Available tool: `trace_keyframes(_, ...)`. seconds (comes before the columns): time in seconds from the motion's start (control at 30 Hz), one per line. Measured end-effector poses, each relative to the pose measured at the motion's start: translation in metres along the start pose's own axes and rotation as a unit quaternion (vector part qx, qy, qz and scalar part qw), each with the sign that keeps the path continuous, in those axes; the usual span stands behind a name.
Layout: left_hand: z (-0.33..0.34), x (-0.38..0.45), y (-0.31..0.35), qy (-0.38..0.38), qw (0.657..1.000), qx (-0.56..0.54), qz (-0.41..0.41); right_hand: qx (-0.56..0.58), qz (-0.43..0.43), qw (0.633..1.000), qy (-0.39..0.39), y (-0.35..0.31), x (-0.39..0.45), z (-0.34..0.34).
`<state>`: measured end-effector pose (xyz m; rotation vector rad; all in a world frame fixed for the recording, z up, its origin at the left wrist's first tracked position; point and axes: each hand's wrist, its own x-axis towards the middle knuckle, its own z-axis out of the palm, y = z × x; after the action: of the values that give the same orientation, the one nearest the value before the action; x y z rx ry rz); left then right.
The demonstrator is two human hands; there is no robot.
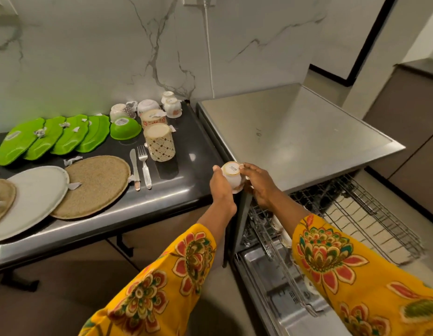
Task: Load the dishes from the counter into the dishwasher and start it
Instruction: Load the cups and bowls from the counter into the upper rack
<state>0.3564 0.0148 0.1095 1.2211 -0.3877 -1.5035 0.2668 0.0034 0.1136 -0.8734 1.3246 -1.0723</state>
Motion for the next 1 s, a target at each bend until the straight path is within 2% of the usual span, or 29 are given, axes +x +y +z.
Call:
trace_keyframes(0.17, 0.025, -0.024, -0.03, -0.001, 1.0, -0.02, -0.022, -0.026, 0.018, 1.0, 0.004, 0.005, -0.013, -0.047)
trace_keyframes(0.37, 0.074, -0.058, -0.081, -0.001, 1.0, -0.013, 0.008, 0.019, 0.015, 0.999, 0.023, 0.013, -0.037, -0.115)
trace_keyframes(0.53, 0.107, -0.076, -0.131, -0.015, 1.0, -0.005, -0.002, 0.042, 0.029, 0.998, 0.046, 0.022, -0.054, -0.176)
trace_keyframes(0.7, 0.124, -0.075, -0.186, -0.002, 0.999, 0.017, -0.035, 0.043, 0.079, 0.994, 0.059, 0.046, -0.063, -0.226)
trace_keyframes(0.8, 0.124, -0.071, -0.213, 0.011, 0.996, 0.077, -0.045, 0.039, 0.124, 0.989, 0.069, 0.066, -0.06, -0.243)
trace_keyframes(1.0, 0.11, -0.056, -0.242, -0.015, 0.982, 0.169, -0.085, 0.076, 0.195, 0.975, 0.075, 0.099, -0.052, -0.253)
